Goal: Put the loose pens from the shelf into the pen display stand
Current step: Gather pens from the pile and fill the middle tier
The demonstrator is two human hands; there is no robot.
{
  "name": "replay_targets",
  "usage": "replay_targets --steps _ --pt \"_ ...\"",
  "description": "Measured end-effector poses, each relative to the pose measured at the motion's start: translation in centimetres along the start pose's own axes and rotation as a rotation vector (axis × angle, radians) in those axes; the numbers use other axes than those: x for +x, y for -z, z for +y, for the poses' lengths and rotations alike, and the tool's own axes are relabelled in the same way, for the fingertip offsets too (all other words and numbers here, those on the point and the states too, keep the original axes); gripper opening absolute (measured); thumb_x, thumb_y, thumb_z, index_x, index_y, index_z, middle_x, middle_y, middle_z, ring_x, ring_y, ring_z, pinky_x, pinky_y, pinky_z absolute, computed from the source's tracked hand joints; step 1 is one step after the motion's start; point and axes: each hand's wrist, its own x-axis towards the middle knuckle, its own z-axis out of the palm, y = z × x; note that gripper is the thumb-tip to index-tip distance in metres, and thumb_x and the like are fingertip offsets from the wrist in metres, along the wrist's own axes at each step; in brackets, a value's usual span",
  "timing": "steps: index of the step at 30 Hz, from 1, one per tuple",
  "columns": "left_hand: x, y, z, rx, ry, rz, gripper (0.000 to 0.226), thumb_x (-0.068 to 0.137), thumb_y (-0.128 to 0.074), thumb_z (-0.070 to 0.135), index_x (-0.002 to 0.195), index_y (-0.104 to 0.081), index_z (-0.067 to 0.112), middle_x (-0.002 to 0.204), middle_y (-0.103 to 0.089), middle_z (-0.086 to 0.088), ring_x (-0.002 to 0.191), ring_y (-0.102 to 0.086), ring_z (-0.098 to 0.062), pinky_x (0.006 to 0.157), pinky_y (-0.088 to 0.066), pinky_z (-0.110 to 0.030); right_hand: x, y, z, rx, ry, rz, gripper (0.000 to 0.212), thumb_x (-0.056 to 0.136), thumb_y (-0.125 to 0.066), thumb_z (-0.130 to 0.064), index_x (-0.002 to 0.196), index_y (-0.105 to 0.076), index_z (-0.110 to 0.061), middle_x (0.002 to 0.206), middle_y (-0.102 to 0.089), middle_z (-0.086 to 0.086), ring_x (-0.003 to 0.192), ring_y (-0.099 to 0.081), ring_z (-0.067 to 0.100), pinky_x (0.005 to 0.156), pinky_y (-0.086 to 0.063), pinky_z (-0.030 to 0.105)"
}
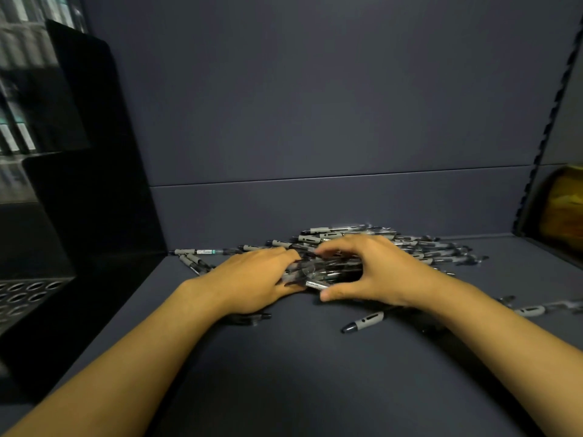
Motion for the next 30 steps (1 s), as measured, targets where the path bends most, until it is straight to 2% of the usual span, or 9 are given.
replay_targets --steps 3,7,10,14,17,20,23,26,30 --pt "-0.1 0.0 0.0 0.03 -0.003 0.009 0.041 0.093 -0.044 0.062 0.119 -0.049 0.031 0.116 -0.057 0.01 0.107 -0.056 -0.013 0.089 -0.049 -0.035 0.0 -0.1 0.1 -0.036 0.015 -0.029 0.057 0.074 -0.079 -0.053 0.127 -0.06 -0.041 0.128 -0.06 -0.02 0.116 -0.053 -0.001 0.102 -0.042 0.02" --pt "0.0 -0.1 0.4 0.062 -0.02 0.041 0.045 0.092 -0.043 0.065 0.123 -0.048 0.033 0.116 -0.057 0.011 0.105 -0.057 -0.013 0.088 -0.05 -0.035 0.6 -0.8 0.3 -0.033 0.046 0.05 0.042 0.078 -0.08 -0.043 0.118 -0.069 -0.034 0.113 -0.064 -0.017 0.104 -0.057 0.001 0.095 -0.046 0.02" --pt "0.2 0.0 0.6 0.093 -0.018 0.017 0.053 0.087 -0.044 0.072 0.122 -0.048 0.032 0.114 -0.056 0.011 0.102 -0.055 -0.012 0.086 -0.049 -0.033 0.8 -1.3 0.4 -0.004 0.07 0.091 0.037 0.076 -0.079 -0.045 0.11 -0.072 -0.031 0.106 -0.067 -0.014 0.098 -0.06 0.003 0.091 -0.049 0.027" --pt "0.4 -0.4 0.8 0.106 -0.03 0.013 0.057 0.087 -0.046 0.07 0.125 -0.045 0.028 0.116 -0.055 0.006 0.104 -0.053 -0.013 0.088 -0.048 -0.033 1.0 -1.6 0.4 0.009 0.034 0.106 0.039 0.072 -0.073 -0.054 0.105 -0.07 -0.033 0.101 -0.065 -0.013 0.094 -0.06 0.006 0.086 -0.052 0.035" --pt "0.5 -0.5 0.6 0.079 -0.026 -0.018 0.055 0.086 -0.047 0.07 0.121 -0.045 0.027 0.113 -0.056 0.005 0.102 -0.054 -0.014 0.087 -0.048 -0.034 1.0 -1.8 0.5 0.007 0.019 0.106 0.049 0.069 -0.064 -0.064 0.107 -0.069 -0.034 0.102 -0.063 -0.013 0.096 -0.059 0.007 0.087 -0.052 0.037" --pt "0.6 -0.1 0.3 0.024 -0.019 -0.057 0.051 0.085 -0.051 0.069 0.116 -0.045 0.029 0.112 -0.059 0.005 0.099 -0.056 -0.015 0.088 -0.05 -0.037 1.0 -1.7 0.7 0.011 0.016 0.109 0.049 0.072 -0.069 -0.063 0.112 -0.068 -0.035 0.108 -0.065 -0.013 0.103 -0.057 0.006 0.093 -0.049 0.032" --pt "0.8 0.3 0.2 0.027 -0.02 -0.085 0.05 0.085 -0.054 0.065 0.118 -0.046 0.029 0.116 -0.06 0.007 0.104 -0.057 -0.015 0.092 -0.049 -0.039 0.8 -1.5 0.9 0.027 0.03 0.094 0.048 0.075 -0.072 -0.06 0.116 -0.067 -0.036 0.112 -0.065 -0.013 0.105 -0.057 0.003 0.094 -0.046 0.023" --pt "0.6 0.4 -0.3 0.021 0.002 -0.087 0.058 0.085 -0.053 0.066 0.127 -0.044 0.027 0.126 -0.058 0.005 0.113 -0.056 -0.018 0.098 -0.046 -0.041 0.5 -1.0 1.0 0.045 0.016 0.1 0.055 0.075 -0.073 -0.06 0.125 -0.063 -0.038 0.122 -0.063 -0.015 0.112 -0.055 0.001 0.094 -0.041 0.012" --pt "0.0 0.3 -0.7 -0.042 0.016 -0.072 0.063 0.087 -0.051 0.064 0.136 -0.043 0.025 0.136 -0.053 0.006 0.122 -0.052 -0.017 0.104 -0.044 -0.039 0.3 -0.2 1.1 0.067 -0.034 0.105 0.066 0.068 -0.062 -0.073 0.127 -0.058 -0.043 0.128 -0.06 -0.016 0.115 -0.053 0.003 0.098 -0.043 0.023"
